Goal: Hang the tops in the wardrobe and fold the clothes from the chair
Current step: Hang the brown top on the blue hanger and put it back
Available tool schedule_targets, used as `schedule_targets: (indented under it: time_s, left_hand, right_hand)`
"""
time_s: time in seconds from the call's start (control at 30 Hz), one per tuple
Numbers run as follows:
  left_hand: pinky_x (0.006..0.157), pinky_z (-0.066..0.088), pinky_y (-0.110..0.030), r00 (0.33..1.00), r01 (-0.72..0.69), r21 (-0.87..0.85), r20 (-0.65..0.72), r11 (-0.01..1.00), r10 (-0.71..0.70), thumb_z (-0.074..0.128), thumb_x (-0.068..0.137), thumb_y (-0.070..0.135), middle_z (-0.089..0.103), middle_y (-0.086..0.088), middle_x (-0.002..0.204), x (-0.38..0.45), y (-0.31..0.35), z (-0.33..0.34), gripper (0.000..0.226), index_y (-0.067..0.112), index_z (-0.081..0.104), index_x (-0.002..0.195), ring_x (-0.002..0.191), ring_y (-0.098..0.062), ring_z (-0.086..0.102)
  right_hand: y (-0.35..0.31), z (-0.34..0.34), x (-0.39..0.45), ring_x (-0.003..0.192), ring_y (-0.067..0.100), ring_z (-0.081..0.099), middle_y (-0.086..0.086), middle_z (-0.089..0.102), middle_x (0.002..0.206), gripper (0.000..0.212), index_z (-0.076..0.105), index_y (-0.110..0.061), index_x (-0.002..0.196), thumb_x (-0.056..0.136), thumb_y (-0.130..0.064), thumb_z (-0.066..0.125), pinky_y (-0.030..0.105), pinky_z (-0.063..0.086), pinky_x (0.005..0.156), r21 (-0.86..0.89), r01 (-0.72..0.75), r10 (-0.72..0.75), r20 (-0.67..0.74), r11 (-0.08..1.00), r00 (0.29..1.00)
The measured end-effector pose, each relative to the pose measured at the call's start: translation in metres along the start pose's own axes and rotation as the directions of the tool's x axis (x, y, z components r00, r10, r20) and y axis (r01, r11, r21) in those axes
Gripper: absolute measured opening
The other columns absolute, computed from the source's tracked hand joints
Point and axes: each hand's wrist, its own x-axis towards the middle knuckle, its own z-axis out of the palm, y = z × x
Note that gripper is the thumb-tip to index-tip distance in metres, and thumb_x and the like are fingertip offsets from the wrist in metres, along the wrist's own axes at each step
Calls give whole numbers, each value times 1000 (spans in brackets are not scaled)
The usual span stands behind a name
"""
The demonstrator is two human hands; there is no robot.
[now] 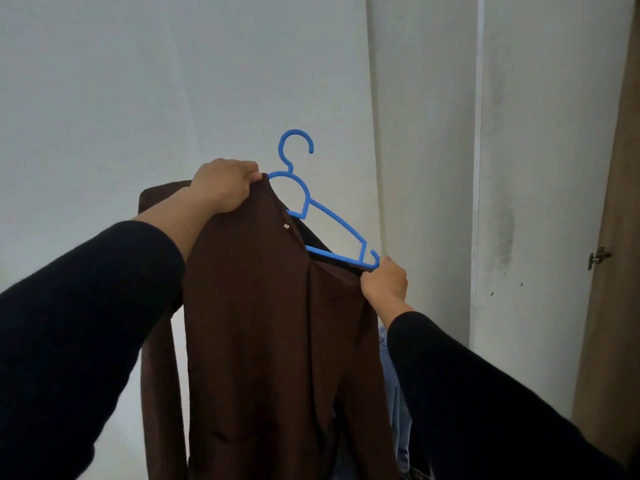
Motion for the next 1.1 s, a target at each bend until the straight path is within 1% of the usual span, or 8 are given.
schedule_targets:
  time_s: [0.17, 0.33, 0.5, 0.6, 0.7, 0.8, 0.97, 1.1]
  left_hand:
    - [83, 40, -41, 997, 67, -90, -44, 994, -71, 25, 102, 30, 61, -14, 102, 0, 6, 12, 35, 12, 55, 101, 93, -32, 53]
    - [75, 38, -36, 996, 34, -127, -80, 991, -45, 34, 98, 46, 62, -9, 107, -4, 2, 25, 40, 16, 56, 112, 92, -27, 53]
    - [74, 41, -36, 995, -30, -94, -93, 995, 21, 39, 98, 40, 64, -9, 110, -9, -1, 38, 34, 18, 55, 118, 97, -30, 57]
    - [73, 41, -38, 992, -58, -154, -117, 986, 40, 40, 99, 33, 64, -13, 104, -9, -3, 42, 28, 17, 55, 116, 90, -31, 55]
    - [73, 42, -39, 995, -27, -175, -100, 984, 10, 39, 99, 28, 63, -13, 102, -8, -6, 44, 25, 16, 54, 115, 84, -27, 49]
    - [70, 41, -38, 994, 34, -142, -94, 989, -48, 37, 100, 28, 61, -12, 102, -7, -7, 46, 23, 17, 53, 112, 82, -25, 46]
    - [68, 41, -38, 991, 64, -151, -108, 986, -81, 36, 100, 27, 61, -12, 100, -7, -13, 49, 21, 16, 52, 109, 82, -26, 45]
    - [66, 40, -38, 980, 37, -114, -190, 993, -58, 37, 100, 24, 60, -12, 94, -8, -15, 50, 20, 13, 52, 107, 78, -25, 44]
  right_hand:
    - [-1, -2, 5, 81, 22, 61, 8, 56, 90, 7, 55, -11, 95, 92, -5, 51, 29, 56, 75, -62, 144, -137, 109, 988, 985]
    - [-2, -15, 13, 60, 18, 63, 8, 58, 87, 12, 52, -15, 85, 92, -4, 54, 21, 56, 54, 78, 67, -86, 283, 995, 955]
    - [-9, -32, 11, 62, 13, 59, 7, 57, 83, 12, 55, -13, 86, 90, -2, 56, 20, 57, 62, 282, -136, -26, 503, 950, 864]
    - [-5, -35, 6, 71, 17, 63, 11, 60, 90, 13, 58, -9, 90, 91, 3, 53, 22, 59, 62, 478, -323, -30, 595, 817, 803]
    - [-1, -31, 5, 79, 22, 68, 15, 63, 94, 26, 52, -10, 106, 87, 8, 57, 29, 60, 72, 632, -353, -72, 545, 690, 835]
    - [0, -27, 4, 79, 23, 71, 18, 67, 94, 37, 46, -18, 103, 84, 9, 61, 29, 60, 71, 711, -217, -106, 380, 669, 919]
    - [-4, -21, 2, 89, 22, 70, 10, 68, 97, 25, 60, -19, 98, 89, 4, 57, 27, 60, 70, 794, -145, -103, 252, 590, 962]
    - [-11, -18, 3, 67, 17, 68, 8, 68, 89, 15, 66, -12, 97, 92, -3, 56, 23, 58, 64, 730, -259, 31, 310, 632, 950]
